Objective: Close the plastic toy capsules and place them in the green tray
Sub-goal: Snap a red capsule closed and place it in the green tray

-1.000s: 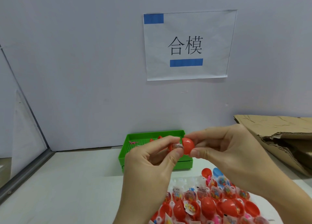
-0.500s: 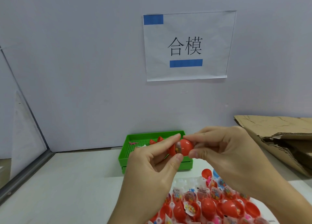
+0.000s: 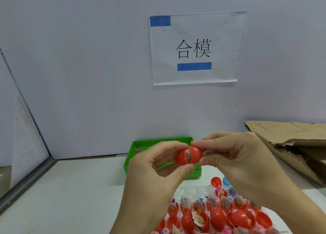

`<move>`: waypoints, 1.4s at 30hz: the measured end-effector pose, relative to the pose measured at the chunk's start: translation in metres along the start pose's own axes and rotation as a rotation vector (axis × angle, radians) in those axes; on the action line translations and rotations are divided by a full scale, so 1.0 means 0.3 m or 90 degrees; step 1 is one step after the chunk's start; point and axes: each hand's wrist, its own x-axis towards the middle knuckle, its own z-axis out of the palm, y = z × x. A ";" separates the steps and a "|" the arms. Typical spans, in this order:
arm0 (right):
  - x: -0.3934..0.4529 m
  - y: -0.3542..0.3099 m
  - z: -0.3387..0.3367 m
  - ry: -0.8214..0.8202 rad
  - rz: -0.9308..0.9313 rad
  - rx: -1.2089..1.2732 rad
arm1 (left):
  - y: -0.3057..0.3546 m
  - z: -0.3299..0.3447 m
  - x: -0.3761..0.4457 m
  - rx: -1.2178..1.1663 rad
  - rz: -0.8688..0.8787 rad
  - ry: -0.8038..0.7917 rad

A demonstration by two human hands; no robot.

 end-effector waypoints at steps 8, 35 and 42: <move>0.000 0.000 0.000 0.015 -0.019 0.057 | 0.007 -0.002 0.003 -0.019 0.025 0.005; -0.002 -0.001 -0.006 0.027 -0.132 0.207 | 0.015 -0.002 0.001 -0.007 0.145 -0.007; -0.002 -0.005 -0.009 0.031 -0.118 0.191 | 0.008 -0.005 -0.001 -0.022 0.151 -0.017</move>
